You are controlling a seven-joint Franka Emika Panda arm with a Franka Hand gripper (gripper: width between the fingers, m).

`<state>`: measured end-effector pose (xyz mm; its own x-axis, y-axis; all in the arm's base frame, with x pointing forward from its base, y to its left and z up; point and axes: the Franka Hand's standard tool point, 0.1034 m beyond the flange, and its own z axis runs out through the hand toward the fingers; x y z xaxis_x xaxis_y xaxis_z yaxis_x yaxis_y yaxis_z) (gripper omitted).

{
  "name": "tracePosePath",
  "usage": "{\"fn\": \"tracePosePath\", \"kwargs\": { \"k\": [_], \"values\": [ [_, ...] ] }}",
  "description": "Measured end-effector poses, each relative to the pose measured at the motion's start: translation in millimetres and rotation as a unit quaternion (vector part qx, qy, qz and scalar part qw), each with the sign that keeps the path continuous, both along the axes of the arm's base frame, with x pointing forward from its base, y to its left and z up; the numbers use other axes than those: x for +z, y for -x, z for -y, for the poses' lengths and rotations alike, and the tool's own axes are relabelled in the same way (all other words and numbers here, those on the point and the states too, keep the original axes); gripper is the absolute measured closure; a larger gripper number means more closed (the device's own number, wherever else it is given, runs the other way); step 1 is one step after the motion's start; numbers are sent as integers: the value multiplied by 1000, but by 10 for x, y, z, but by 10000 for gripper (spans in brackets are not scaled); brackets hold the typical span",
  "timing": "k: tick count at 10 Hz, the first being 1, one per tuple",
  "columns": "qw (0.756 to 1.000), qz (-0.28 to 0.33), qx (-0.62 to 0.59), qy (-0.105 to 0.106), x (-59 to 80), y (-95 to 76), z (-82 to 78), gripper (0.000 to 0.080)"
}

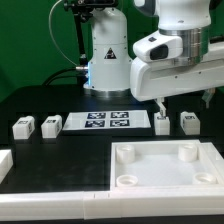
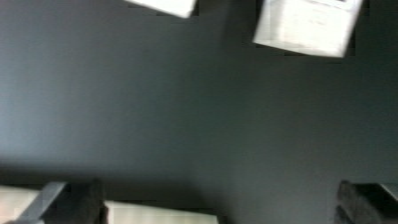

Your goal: Assemble one leg

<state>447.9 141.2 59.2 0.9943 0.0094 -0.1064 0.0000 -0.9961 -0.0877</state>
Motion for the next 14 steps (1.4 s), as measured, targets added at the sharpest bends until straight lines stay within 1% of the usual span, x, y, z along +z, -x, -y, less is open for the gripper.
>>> {"fn": "tracePosePath", "kwargs": {
  "k": [1, 2, 3, 4, 5, 6, 7, 8, 9, 10, 11, 14],
  "values": [
    [1000, -2, -16, 2, -54, 119, -161, 151],
    [1000, -13, -3, 2, -106, 249, -304, 151],
    [1000, -2, 3, -2, -166, 313, -394, 151],
    [1000, -17, 13, 1, -240, 420, -401, 151],
    [996, -79, 27, 13, -283, 544, -358, 151],
    [990, -137, 37, 22, -221, 515, -361, 151],
    [982, -181, 50, 24, -207, 493, -337, 151],
    [968, -242, 56, 29, -172, 507, -266, 151],
    [954, -292, 57, 33, -130, 468, -234, 151],
    [939, -337, 57, 35, -152, 453, -225, 151],
    [929, -365, 50, 35, -215, 423, -227, 151],
    [927, -370, 51, 34, -239, 413, -240, 151]
  ]
}}
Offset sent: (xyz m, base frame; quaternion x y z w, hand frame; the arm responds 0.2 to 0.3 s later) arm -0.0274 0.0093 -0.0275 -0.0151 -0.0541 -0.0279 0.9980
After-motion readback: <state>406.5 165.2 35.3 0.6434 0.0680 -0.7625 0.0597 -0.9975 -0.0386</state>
